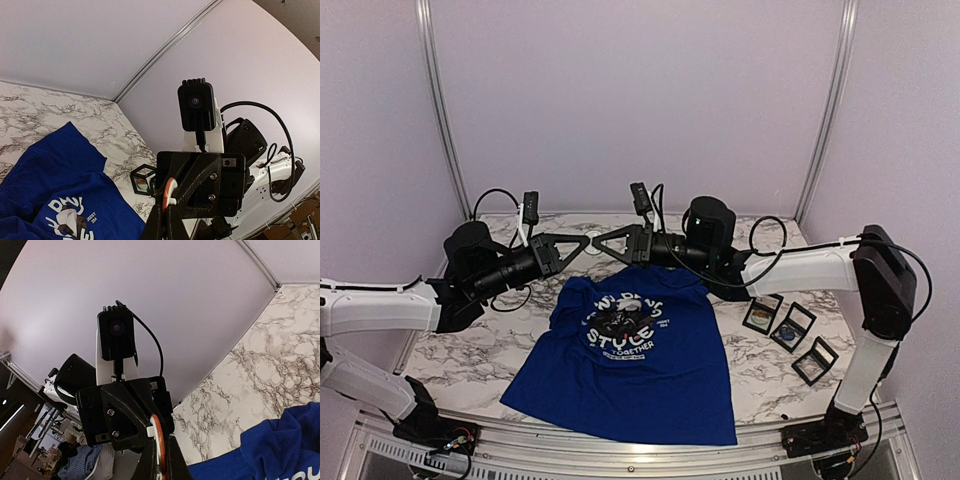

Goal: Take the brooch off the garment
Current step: Close the brooch securely.

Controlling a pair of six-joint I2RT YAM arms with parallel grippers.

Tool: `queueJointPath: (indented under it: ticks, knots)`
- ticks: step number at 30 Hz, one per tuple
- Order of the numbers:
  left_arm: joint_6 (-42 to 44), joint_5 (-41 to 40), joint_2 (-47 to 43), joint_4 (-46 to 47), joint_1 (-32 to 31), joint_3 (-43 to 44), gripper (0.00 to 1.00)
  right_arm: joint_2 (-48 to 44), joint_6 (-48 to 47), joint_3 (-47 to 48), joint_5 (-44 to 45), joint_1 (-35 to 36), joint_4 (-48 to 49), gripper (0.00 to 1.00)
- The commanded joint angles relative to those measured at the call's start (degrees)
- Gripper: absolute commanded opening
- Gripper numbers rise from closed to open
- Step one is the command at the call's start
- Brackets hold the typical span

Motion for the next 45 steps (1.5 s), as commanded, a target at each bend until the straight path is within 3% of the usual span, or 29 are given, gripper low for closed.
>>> queueJointPath:
  ticks: [1,14,24,29,37,45]
  knots:
    - [-1.97,0.73,-1.63,4.84,-1.08,-1.13,0.0,-0.81,0.29,-0.41,7.13,-1.31,1.02,0.04]
    - [-2.12,-0.58,-1.55,3.76,-1.09,-0.85,0.0,-1.54,-1.02,-0.37,6.13,-1.36,1.1,0.13]
    - [-1.46,-1.06,-0.69,3.03,-0.99,-0.28,0.0,-3.34,-3.01,-1.27,6.36,-1.38,-0.12,0.43]
    - [0.28,-0.54,-0.56,2.56,-0.92,0.13,0.0,-4.49,-4.59,-1.96,7.37,-1.47,-1.93,0.52]
    - [8.97,1.72,-0.97,-0.49,-0.37,2.64,0.0,-7.6,-6.56,-2.75,9.96,-2.48,-7.0,0.56]
    - [29.26,-1.06,-0.93,-14.32,-1.05,12.42,0.0,-10.58,-8.14,-1.68,9.62,-4.66,-14.87,0.58]
